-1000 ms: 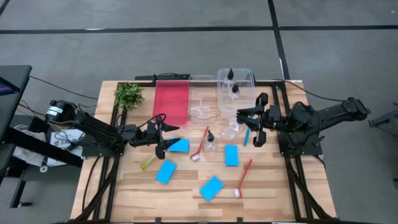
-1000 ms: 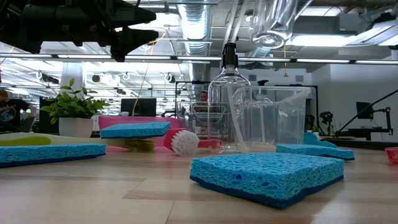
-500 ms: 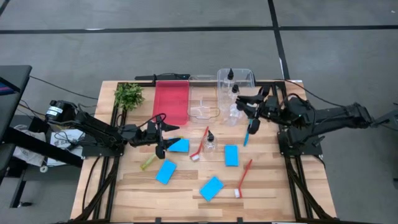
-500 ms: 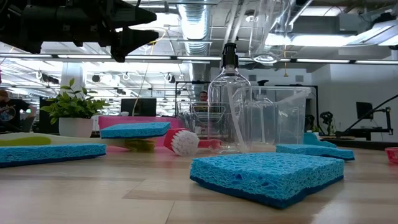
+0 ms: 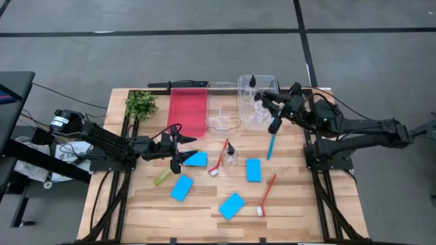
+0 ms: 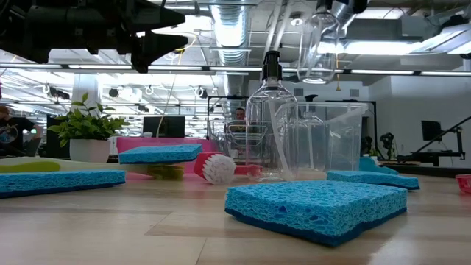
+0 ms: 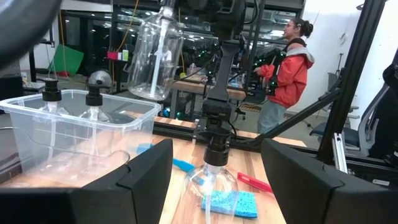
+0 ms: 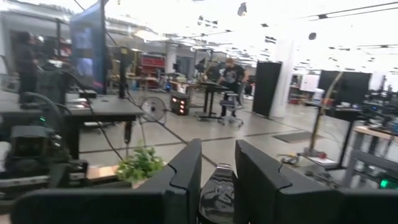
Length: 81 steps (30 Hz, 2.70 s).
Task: Pick & Place Kitchen Sink Supplies
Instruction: Put the bottom soap dispenser into the right transparent bin, then put the soap dispenser into the right transparent bin
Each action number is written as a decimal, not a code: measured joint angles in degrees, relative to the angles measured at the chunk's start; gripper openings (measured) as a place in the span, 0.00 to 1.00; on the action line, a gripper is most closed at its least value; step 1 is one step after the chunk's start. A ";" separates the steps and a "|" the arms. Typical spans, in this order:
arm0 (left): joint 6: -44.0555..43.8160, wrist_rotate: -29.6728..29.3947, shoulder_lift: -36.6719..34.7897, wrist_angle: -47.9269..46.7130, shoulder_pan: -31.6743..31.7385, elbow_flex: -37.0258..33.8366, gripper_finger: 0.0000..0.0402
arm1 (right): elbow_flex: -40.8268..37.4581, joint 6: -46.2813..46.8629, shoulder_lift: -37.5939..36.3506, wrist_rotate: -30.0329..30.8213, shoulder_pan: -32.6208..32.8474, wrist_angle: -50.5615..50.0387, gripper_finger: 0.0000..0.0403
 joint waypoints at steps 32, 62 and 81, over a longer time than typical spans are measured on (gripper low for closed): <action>0.00 0.00 0.00 0.63 0.00 0.01 0.62 | 0.00 4.12 0.59 0.02 -13.54 -8.16 0.22; -0.02 0.01 0.00 0.65 -0.02 0.01 0.62 | 0.00 11.15 6.43 1.96 -18.44 -11.86 0.21; -0.02 0.02 0.00 0.65 -0.02 0.01 0.62 | -1.53 12.15 6.43 4.74 -18.42 -14.56 0.17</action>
